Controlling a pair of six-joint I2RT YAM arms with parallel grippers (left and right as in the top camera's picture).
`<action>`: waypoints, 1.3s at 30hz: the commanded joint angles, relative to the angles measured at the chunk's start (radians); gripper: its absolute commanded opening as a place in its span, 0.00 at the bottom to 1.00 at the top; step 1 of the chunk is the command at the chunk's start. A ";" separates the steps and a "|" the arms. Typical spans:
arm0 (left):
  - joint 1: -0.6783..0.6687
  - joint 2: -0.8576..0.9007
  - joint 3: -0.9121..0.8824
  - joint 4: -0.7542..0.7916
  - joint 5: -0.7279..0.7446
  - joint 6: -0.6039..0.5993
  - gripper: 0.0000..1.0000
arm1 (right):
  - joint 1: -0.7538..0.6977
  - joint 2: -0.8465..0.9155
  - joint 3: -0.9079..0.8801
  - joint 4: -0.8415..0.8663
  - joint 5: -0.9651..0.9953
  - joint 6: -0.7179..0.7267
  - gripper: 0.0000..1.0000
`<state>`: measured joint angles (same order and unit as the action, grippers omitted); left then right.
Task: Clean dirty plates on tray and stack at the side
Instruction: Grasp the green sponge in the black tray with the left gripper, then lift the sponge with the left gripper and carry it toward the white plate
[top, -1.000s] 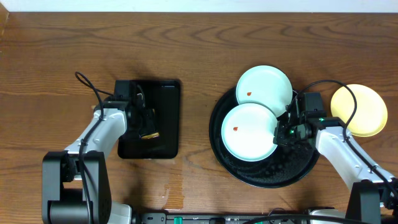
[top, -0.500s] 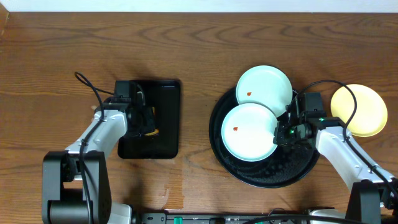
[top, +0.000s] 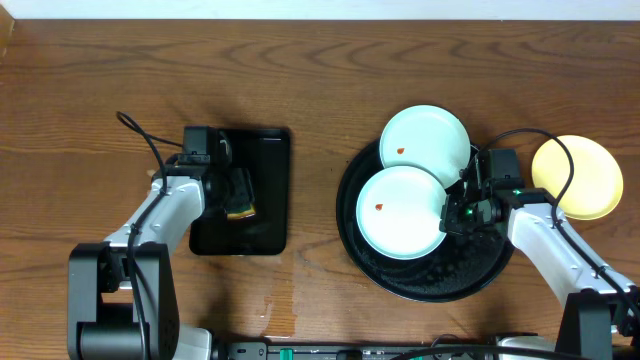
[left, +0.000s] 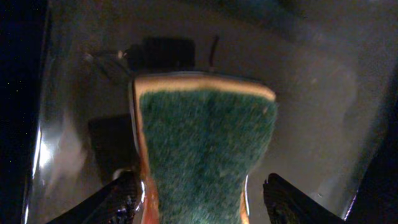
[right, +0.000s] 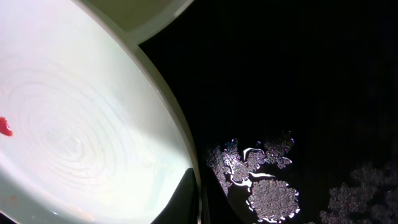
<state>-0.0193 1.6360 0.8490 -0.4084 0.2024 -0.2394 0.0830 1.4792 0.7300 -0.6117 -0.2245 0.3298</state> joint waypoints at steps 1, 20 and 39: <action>0.006 -0.007 0.026 0.018 -0.017 -0.002 0.64 | 0.007 0.010 -0.006 -0.001 0.017 0.014 0.01; 0.007 -0.024 0.042 -0.002 -0.016 -0.002 0.07 | 0.007 0.010 -0.006 -0.006 0.010 0.013 0.01; 0.007 -0.318 0.047 -0.008 -0.016 -0.002 0.08 | 0.006 0.010 -0.006 -0.004 0.011 0.013 0.01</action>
<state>-0.0166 1.3441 0.8650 -0.4213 0.1951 -0.2394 0.0830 1.4792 0.7300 -0.6132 -0.2245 0.3298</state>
